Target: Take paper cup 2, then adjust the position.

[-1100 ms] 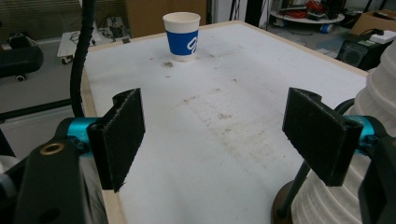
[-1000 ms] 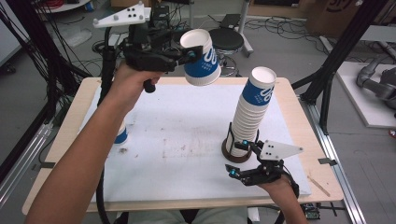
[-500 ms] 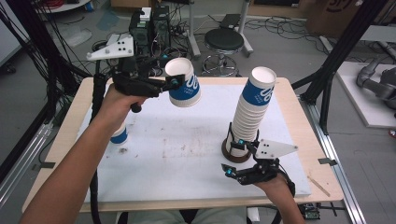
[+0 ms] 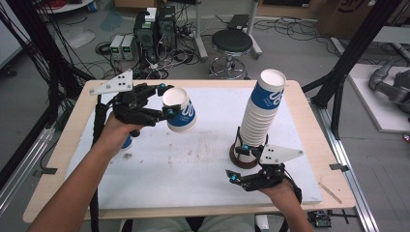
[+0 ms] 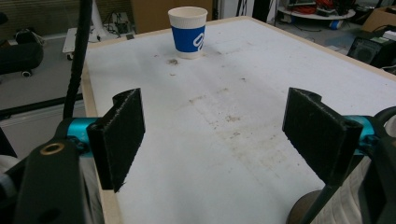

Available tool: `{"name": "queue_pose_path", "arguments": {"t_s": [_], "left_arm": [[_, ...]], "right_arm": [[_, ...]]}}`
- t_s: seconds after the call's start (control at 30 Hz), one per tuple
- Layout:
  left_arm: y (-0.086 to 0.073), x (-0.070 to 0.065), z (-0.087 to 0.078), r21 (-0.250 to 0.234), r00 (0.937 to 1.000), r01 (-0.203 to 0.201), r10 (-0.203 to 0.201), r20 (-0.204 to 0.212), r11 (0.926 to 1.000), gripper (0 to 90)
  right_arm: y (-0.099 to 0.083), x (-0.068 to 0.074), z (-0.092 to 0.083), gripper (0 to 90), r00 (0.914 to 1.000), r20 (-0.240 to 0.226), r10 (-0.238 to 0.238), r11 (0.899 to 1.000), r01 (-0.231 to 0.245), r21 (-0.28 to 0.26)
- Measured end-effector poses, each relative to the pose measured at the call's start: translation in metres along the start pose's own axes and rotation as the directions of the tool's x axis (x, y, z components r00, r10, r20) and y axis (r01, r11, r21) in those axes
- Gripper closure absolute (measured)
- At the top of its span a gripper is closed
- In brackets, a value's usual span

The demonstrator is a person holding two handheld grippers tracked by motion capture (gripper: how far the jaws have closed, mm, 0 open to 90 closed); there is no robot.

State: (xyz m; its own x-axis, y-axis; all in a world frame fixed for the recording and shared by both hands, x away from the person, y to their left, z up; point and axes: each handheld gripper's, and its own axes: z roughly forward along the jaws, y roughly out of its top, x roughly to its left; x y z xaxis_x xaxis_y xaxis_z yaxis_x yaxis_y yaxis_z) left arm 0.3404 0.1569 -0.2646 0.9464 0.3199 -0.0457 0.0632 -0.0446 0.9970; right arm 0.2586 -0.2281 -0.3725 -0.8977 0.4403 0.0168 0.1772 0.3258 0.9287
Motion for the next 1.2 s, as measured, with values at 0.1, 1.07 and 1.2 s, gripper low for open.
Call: {"name": "queue_pose_path", "arguments": {"t_s": [0.1, 1.07, 1.2], "left_arm": [[-0.015, -0.001, -0.005, 0.011, 0.9999, 0.012, -0.012, -0.004, 0.9999, 30.7], [-0.071, -0.009, -0.028, 0.014, 0.9988, 0.04, -0.039, -0.028, 0.9991, 30.7], [-0.076, -0.011, -0.028, 0.012, 0.9986, 0.047, -0.046, -0.027, 0.9988, 30.7]], "right_arm": [[0.0, 0.0, 0.002, 21.6, 1.0, -0.001, 0.0, 1.0, 0.0, 0.003], [0.006, 0.0, 0.017, 21.5, 0.9999, -0.01, -0.006, 1.0, 0.006, -0.005], [0.007, 0.0, 0.02, 20.8, 0.9999, -0.011, -0.01, 1.0, 0.01, -0.005]]}}
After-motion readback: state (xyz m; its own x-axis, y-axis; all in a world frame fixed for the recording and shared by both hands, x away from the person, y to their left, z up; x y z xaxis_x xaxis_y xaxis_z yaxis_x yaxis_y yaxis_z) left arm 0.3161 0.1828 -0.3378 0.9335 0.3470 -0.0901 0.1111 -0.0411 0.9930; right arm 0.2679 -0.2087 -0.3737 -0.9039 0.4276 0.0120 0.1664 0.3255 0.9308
